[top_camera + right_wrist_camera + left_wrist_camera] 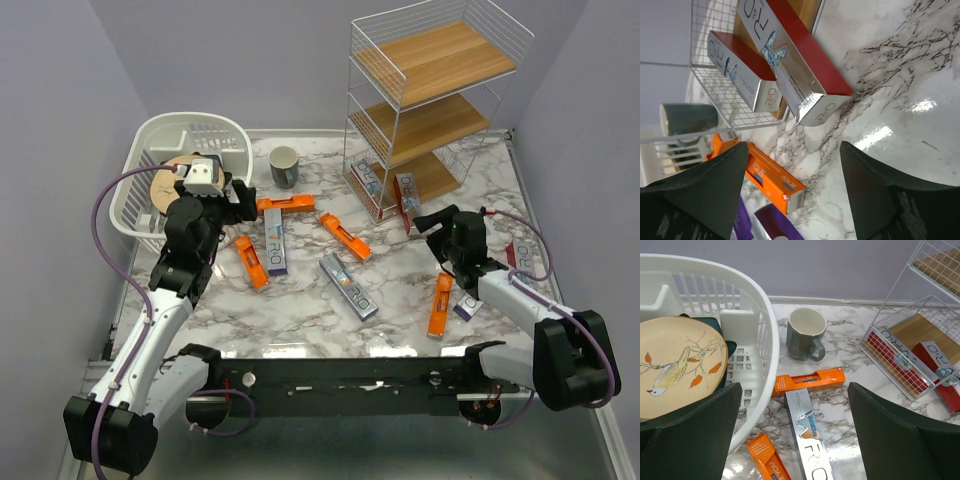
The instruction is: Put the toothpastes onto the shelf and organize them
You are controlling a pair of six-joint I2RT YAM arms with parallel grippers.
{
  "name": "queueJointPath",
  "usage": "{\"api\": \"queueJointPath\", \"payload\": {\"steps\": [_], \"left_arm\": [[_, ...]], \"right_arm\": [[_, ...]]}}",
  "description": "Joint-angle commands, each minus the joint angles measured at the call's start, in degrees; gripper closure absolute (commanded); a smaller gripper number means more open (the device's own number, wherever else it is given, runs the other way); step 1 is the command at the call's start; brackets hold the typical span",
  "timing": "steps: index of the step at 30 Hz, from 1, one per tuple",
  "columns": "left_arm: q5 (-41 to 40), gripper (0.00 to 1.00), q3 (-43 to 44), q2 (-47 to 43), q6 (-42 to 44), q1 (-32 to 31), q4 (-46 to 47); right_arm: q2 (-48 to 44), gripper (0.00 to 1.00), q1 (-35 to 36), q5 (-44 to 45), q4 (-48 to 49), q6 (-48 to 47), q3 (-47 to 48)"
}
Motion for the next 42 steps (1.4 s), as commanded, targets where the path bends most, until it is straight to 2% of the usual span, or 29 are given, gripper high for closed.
{"api": "queueJointPath", "payload": {"steps": [1, 8, 14, 24, 37, 42], "left_arm": [[0.69, 0.01, 1.36, -1.0, -0.17, 0.29, 0.2], [0.6, 0.01, 1.27, -0.91, 0.01, 0.29, 0.29], [0.69, 0.01, 1.36, -0.56, -0.08, 0.29, 0.2], [1.04, 0.01, 1.71, 0.23, -0.08, 0.29, 0.11], [1.75, 0.01, 1.89, 0.85, -0.34, 0.47, 0.02], [2.19, 0.01, 1.98, 1.2, -0.61, 0.82, 0.02]], "right_arm": [[1.08, 0.19, -0.36, 3.96, 9.3, 12.73, -2.6], [9.42, 0.23, -0.28, 2.46, 13.7, 17.83, -2.16], [14.7, 0.31, -0.28, 3.78, 19.06, 19.77, -2.87], [20.06, 0.37, -1.51, 4.4, 18.54, 12.92, 3.02], [28.4, 0.41, -6.17, -5.26, 17.58, -0.17, 13.21], [30.52, 0.43, -6.17, -6.33, 17.39, -0.71, 15.5]]}}
